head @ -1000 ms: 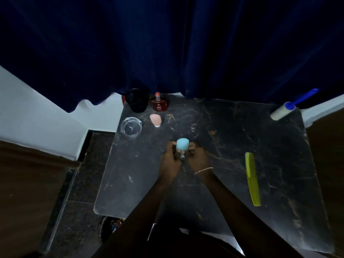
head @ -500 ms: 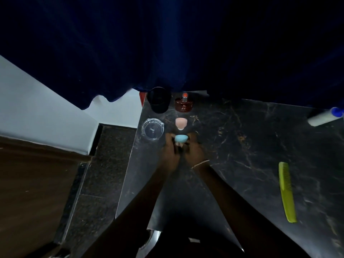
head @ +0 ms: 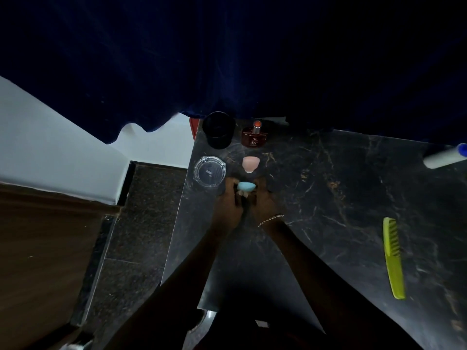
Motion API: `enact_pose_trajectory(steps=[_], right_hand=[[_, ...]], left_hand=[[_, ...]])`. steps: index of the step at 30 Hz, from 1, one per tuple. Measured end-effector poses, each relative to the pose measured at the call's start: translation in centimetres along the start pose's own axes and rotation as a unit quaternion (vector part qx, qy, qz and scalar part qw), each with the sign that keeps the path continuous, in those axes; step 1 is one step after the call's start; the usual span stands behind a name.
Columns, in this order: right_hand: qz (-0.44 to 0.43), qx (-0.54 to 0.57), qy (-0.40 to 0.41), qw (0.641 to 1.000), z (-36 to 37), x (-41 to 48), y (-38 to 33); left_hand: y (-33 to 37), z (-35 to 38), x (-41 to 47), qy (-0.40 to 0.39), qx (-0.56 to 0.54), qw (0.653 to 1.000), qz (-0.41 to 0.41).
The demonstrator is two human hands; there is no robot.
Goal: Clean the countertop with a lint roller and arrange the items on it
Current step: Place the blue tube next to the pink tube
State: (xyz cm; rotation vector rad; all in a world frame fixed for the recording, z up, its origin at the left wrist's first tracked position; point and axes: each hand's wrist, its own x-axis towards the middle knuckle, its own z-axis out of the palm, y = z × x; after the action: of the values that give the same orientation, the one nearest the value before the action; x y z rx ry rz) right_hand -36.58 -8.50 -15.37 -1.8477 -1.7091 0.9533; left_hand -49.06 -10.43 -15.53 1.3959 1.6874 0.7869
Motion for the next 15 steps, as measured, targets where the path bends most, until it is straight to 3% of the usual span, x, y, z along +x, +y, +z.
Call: enact_pose_trajectory(steps=[15], right_hand=[[0.007, -0.019, -0.038, 0.999, 0.05, 0.70, 0.47]], left_hand=[[-0.81, -0.03, 0.13, 0.003, 0.026, 1.000, -0.006]])
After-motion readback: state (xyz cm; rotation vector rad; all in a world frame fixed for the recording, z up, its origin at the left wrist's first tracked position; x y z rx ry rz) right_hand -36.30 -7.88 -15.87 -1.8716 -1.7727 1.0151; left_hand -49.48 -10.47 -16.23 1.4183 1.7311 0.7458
